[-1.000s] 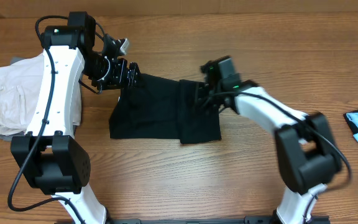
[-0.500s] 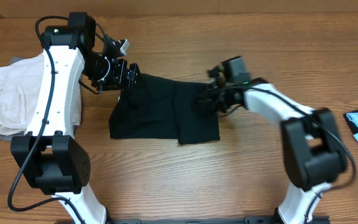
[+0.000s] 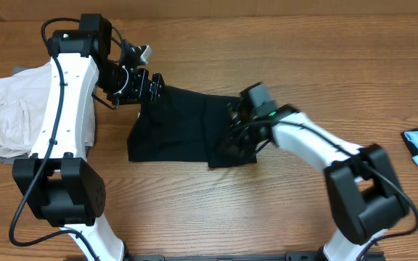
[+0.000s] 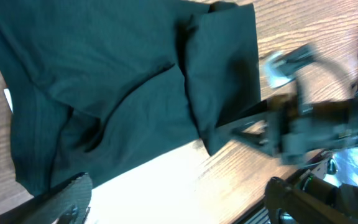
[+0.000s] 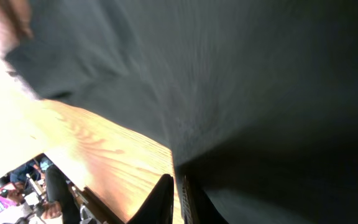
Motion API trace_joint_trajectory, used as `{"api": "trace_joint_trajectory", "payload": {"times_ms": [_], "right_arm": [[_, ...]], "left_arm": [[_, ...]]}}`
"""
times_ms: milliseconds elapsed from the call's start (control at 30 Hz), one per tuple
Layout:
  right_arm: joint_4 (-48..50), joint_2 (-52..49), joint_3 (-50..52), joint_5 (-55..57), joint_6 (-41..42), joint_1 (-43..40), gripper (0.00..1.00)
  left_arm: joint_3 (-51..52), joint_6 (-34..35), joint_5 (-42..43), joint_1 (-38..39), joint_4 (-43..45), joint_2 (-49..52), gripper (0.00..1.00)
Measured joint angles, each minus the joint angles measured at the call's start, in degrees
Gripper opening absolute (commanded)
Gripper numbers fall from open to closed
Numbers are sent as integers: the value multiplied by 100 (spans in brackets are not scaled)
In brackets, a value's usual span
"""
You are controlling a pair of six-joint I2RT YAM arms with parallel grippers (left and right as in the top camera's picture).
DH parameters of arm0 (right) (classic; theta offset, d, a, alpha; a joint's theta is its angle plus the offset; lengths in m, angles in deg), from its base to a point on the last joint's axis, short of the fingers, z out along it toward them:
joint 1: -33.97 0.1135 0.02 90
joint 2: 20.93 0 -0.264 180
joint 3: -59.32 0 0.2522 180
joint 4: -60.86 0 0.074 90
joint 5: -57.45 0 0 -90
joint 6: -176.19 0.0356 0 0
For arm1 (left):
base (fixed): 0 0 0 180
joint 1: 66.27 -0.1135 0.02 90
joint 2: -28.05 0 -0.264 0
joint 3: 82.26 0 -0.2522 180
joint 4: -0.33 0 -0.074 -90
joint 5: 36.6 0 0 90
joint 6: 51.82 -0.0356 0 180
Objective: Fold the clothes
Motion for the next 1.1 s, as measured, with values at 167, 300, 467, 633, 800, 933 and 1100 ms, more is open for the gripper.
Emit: {"api": "trace_joint_trajectory", "payload": {"times_ms": [167,300,467,633,800,933,1100], "right_arm": [[444,-280,179,168,533,391,6],[485,-260,151,127,260,341,6],[-28,168,-31,138,-435,42,11],[-367,1060,-302,138,-789,-470,11],[-911,1224,-380,197,-933,-1064,11],[-1115,1169,-378,256,-1078,-1228,11],[-1231,1169,-378,326,-1266,-1217,11]], "left_arm": [[0,-15,4,0,-227,0,100],[0,-15,-24,0,-378,0,100],[0,90,-520,0,-321,0,100],[81,610,-1346,-50,146,0,100],[527,848,-1641,-236,728,153,100],[909,811,-1530,-330,1272,671,100],[1093,184,-898,-330,1344,1504,100]]}}
